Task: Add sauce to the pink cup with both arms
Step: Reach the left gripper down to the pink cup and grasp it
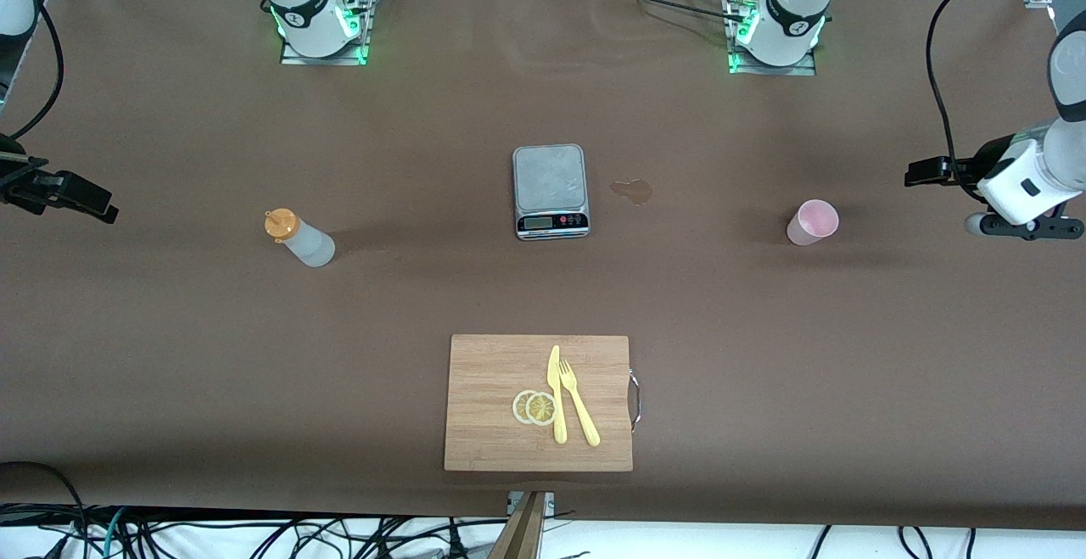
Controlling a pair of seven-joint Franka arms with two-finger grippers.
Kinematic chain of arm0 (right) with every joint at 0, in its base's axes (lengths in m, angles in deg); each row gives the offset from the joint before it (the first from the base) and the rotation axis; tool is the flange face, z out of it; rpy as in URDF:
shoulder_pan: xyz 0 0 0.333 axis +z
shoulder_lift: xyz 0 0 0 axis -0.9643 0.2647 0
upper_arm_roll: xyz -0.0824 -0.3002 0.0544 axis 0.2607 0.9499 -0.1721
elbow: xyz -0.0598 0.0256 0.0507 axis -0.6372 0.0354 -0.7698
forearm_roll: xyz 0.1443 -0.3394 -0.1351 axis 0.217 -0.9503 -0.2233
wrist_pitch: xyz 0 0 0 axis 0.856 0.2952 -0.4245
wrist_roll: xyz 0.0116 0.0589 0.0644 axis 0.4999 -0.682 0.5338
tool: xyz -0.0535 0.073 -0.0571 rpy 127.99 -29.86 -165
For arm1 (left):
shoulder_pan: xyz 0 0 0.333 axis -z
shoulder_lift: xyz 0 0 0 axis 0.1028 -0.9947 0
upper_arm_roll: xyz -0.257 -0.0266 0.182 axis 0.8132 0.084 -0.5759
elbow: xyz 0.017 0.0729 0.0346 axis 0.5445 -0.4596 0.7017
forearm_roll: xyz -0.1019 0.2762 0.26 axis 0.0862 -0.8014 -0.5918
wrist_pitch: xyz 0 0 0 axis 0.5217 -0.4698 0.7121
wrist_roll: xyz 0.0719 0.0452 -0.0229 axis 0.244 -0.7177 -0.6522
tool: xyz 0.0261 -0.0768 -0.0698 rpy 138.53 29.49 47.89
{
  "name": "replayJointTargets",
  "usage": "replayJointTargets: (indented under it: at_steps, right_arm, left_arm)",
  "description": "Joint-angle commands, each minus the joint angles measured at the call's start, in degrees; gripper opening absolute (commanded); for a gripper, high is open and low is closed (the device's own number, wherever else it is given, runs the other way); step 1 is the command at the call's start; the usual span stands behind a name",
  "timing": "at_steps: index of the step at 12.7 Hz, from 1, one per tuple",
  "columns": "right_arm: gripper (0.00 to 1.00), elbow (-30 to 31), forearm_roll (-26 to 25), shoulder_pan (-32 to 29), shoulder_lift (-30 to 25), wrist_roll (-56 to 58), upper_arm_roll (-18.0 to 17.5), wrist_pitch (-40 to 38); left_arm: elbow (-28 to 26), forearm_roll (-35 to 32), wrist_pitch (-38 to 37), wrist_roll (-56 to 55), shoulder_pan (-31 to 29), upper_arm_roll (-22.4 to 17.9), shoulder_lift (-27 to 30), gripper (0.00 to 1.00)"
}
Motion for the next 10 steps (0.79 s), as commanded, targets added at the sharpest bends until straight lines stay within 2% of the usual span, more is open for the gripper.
replayJointTargets:
  at_steps: [1,6,10]
  right_arm:
    - [0.99,-1.0,0.1,-0.6,0.3,0.7,-0.3,-0.2]
    - [0.99,-1.0,0.1,-0.6,0.3,0.7,-0.3,-0.2]
    - [0.99,-1.0,0.1,-0.6,0.3,0.6,-0.3,-0.2]
  left_arm:
    - [-12.6,1.1,10.1,1.1,-0.2,0.2,5.9,1.00]
    - [-24.8,3.2,22.4,0.7,-0.3,0.2,5.8,1.00]
    - [-29.7,5.7,29.8,0.3,-0.3,0.2,3.2,1.00]
